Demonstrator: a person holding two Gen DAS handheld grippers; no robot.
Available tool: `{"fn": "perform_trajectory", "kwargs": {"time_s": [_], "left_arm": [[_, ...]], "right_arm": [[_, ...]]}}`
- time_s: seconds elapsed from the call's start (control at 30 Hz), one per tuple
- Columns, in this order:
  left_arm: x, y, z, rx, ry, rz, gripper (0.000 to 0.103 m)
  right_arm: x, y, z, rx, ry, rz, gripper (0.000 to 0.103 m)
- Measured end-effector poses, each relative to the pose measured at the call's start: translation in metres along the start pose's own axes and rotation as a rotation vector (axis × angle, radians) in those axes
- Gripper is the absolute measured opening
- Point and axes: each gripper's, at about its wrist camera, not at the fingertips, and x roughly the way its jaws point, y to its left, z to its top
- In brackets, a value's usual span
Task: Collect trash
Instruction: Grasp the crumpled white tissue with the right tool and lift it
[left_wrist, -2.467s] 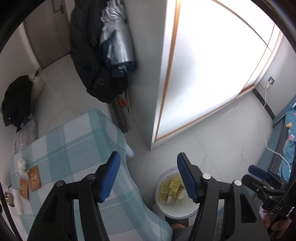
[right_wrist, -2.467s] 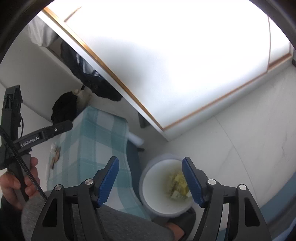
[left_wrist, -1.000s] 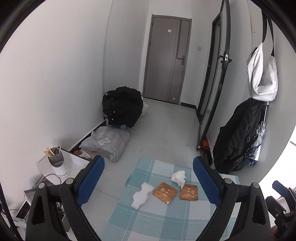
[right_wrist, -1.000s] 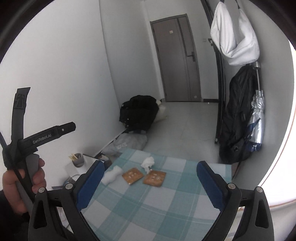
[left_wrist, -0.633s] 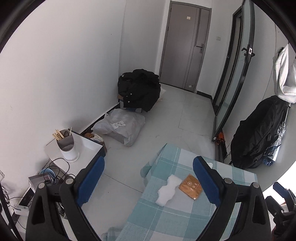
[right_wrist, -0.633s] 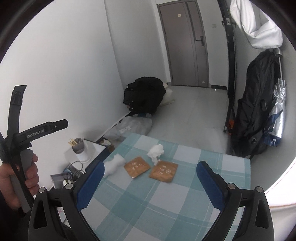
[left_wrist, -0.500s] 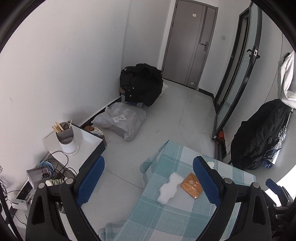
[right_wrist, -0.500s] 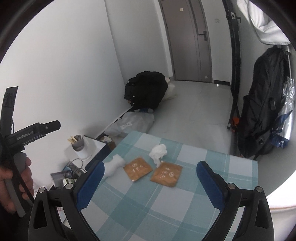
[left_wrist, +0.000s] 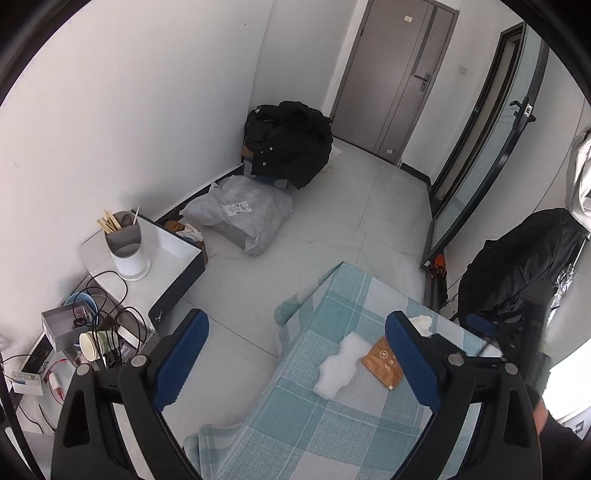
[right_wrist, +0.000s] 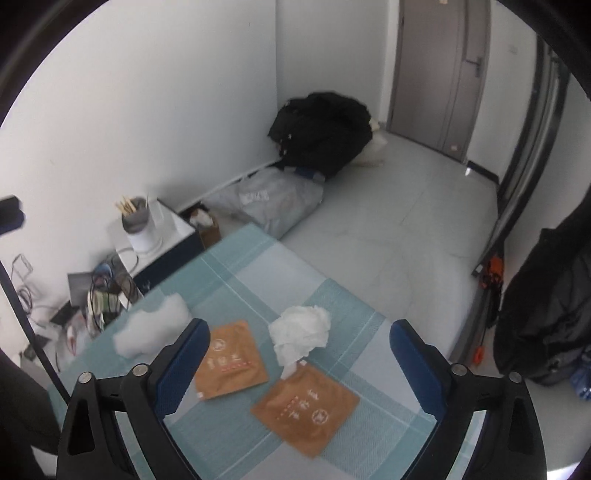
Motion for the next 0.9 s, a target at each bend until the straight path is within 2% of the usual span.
{"fn": "perform_trajectory", "kwargs": {"time_s": [0.13, 0.2, 0.4, 0.53, 0.73, 0.9], "left_arm": [[0.006, 0.004, 0.003, -0.018, 0.017, 0.005, 0.095], [0.010, 0.004, 0.003, -0.017, 0.029, 0.011, 0.095], [0.015, 0.004, 0.002, -0.013, 0.044, 0.018, 0.095], [0.018, 0.003, 0.002, -0.010, 0.051, 0.019, 0.095], [0.020, 0.000, 0.002, 0.010, 0.058, 0.031, 0.095], [0.023, -0.002, 0.002, 0.016, 0.068, 0.038, 0.095]], "right_arm": [[0.041, -0.005, -0.006, 0.017, 0.102, 0.029, 0.071], [0.051, -0.004, -0.009, 0.013, 0.126, 0.033, 0.067], [0.059, 0.004, -0.013, -0.026, 0.113, -0.007, 0.050], [0.057, 0.008, -0.010, -0.040, 0.108, -0.016, 0.028], [0.049, 0.005, -0.010, -0.028, 0.097, -0.018, 0.021], [0.031, 0.004, -0.010, -0.017, 0.079, -0.003, 0.019]]}}
